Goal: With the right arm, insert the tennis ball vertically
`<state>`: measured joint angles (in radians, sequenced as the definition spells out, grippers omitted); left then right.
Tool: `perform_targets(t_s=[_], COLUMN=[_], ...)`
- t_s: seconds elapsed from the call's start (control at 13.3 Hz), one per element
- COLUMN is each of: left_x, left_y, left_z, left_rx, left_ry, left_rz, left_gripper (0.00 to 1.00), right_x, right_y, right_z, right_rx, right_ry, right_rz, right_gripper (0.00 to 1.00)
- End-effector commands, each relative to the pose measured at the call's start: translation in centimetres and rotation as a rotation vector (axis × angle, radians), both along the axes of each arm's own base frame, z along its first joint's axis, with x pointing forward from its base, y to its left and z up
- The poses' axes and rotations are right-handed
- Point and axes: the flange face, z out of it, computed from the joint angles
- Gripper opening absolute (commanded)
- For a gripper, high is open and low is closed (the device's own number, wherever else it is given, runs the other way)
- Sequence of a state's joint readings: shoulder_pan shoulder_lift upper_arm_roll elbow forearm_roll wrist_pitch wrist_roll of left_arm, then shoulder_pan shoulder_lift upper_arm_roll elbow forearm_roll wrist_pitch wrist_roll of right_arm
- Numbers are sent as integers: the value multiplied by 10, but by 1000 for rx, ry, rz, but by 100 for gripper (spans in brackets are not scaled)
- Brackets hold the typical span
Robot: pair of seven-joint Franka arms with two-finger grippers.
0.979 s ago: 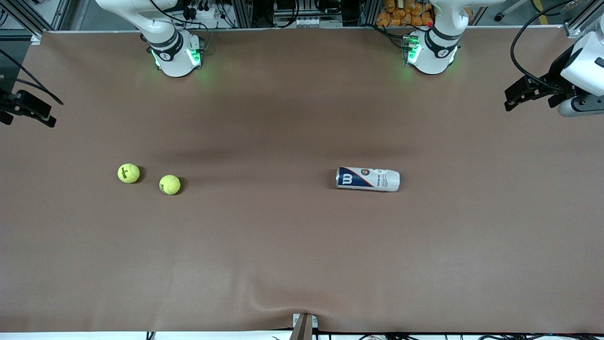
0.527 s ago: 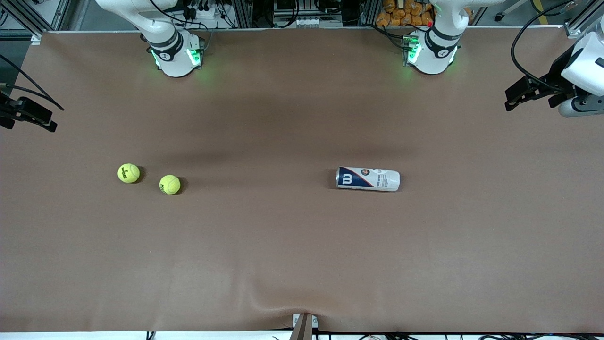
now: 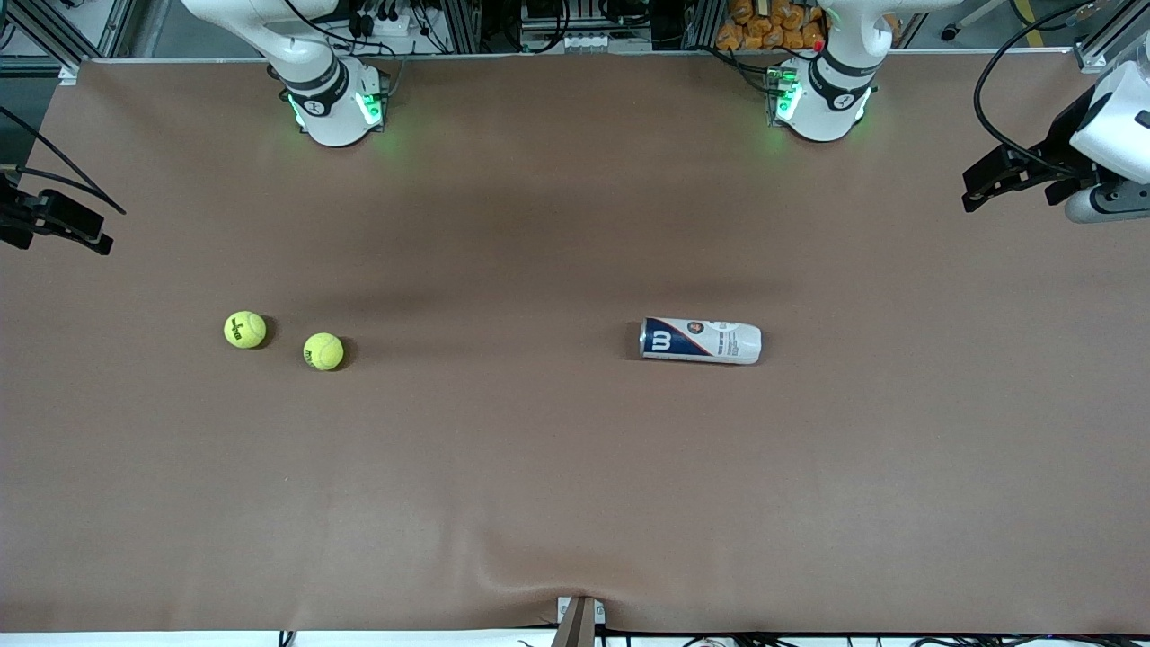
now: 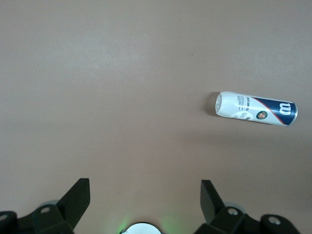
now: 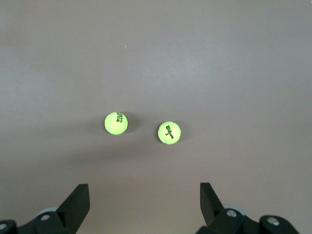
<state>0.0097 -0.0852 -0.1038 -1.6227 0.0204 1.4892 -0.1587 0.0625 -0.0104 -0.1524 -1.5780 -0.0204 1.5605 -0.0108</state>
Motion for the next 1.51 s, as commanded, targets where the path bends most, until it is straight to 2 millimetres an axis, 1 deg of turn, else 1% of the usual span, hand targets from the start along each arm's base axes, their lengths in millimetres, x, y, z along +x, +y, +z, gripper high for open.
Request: perform_targets(t_s=[0.0,0.6,0.75,0.83,0.9,0.98,1.05,1.21,1.28,1.36,1.43], left_x=[1,5,6,7,13,16,16,20,20,23,27], left_y=[0,1,-13,-30,-42,-48,-60,-104,-121,-135,-145], left_z=[3,-1,-4,-4,-3,-7,-10,-34,-45,-61,-80], left_rx=[8,8,14,19,21,20,21,24,33,39,42], left_ry=[8,16,20,16,12,18,24,63,81,109,142], left_rz=[-1,-9,-39,-63,-88,-99,-118,-188,-225,-253,-282], left_gripper=[100,100,100,100,100,100,100,100,100,100,100], right_x=[1,2,2,2,2,4,5,14,18,24,29], right_y=[-3,-6,-6,-7,-7,-6,-4,4,9,16,24], right_z=[4,2,2,2,-2,-7,-12,-41,-49,-64,-74], right_rx=[10,11,11,11,14,20,35,54,53,51,49], right_ry=[0,3,3,3,13,23,34,89,103,131,151], right_rz=[-4,-8,-8,-10,-10,-10,-18,-13,-4,7,19], right_gripper=[100,100,100,100,100,100,100,100,100,100,100])
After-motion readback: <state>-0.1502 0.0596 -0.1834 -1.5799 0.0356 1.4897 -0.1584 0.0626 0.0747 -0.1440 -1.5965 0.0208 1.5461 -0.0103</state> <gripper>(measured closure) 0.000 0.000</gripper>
